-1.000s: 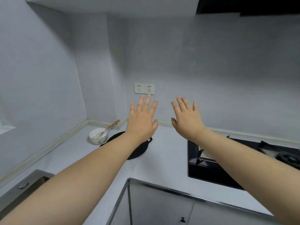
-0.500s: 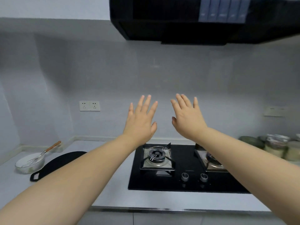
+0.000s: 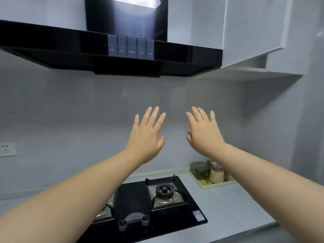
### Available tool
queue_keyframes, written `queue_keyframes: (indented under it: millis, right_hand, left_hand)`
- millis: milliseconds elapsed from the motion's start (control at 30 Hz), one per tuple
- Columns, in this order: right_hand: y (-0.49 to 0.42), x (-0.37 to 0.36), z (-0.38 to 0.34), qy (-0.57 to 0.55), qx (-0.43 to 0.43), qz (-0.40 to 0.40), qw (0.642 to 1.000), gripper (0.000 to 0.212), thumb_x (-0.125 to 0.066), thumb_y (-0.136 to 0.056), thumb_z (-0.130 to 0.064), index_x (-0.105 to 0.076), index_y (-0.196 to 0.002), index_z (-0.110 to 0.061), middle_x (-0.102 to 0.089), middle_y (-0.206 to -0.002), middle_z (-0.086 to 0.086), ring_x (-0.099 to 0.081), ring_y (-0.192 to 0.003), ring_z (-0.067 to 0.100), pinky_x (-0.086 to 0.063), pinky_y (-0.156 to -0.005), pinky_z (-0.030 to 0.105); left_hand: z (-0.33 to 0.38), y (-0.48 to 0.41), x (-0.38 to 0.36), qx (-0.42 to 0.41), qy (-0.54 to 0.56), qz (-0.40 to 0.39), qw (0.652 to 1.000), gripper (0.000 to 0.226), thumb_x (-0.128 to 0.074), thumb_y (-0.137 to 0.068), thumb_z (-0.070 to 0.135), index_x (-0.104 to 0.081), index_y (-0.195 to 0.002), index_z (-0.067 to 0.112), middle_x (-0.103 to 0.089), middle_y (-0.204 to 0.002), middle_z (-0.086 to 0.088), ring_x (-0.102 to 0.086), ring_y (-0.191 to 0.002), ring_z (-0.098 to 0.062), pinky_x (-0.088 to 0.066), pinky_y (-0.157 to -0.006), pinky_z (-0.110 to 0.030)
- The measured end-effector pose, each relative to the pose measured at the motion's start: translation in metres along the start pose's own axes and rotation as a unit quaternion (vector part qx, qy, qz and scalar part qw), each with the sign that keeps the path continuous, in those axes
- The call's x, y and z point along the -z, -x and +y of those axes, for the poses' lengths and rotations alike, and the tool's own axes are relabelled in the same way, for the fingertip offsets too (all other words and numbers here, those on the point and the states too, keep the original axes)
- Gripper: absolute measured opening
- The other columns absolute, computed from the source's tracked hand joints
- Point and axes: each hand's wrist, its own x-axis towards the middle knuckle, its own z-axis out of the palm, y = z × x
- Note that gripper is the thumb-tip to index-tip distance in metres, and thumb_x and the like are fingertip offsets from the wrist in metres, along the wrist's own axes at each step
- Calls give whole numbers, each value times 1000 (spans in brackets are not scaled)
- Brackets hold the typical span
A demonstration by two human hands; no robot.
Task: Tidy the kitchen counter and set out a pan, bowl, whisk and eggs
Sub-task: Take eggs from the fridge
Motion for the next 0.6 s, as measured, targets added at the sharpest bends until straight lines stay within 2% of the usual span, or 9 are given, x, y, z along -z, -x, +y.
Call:
queue_keyframes:
  millis: [200, 367, 467, 600]
  right_hand:
    - [-10, 1, 75, 25, -29, 31, 999, 66, -45, -91, -28, -19, -149, -7, -12, -157, 14, -8, -146, 28, -8, -114, 53]
    - [-33, 1, 134, 73, -36, 47, 996, 71, -47, -91, -29, -15, -150, -7, -8, -158, 15, -4, -146, 29, -5, -115, 53]
    - [-59, 2, 173, 123, -24, 82, 989, 71, -49, -90, -25, -15, -150, -5, -8, -158, 17, -4, -146, 30, -3, -116, 52]
    - [-113, 15, 222, 212, -16, 169, 962, 66, -58, -77, -11, -40, -140, 0, -35, -147, 25, -28, -140, 38, -17, -113, 55]
  left_hand:
    - [52, -67, -5, -41, 15, 31, 999, 70, -36, -96, 41, 0, -152, 20, 7, -160, -5, 8, -147, -23, -5, -116, -50]
    - [95, -133, -21, -55, 32, 59, 996, 69, -33, -97, 42, 4, -152, 21, 10, -160, -4, 10, -147, -21, -4, -116, -49]
    - [115, -175, -30, -49, 46, 82, 994, 70, -32, -98, 42, 6, -152, 21, 11, -160, -4, 11, -147, -21, -4, -117, -48]
    - [135, -243, -38, -32, 97, 114, 988, 69, -34, -98, 39, 4, -152, 20, 11, -160, -2, 11, -147, -19, -4, -118, -45]
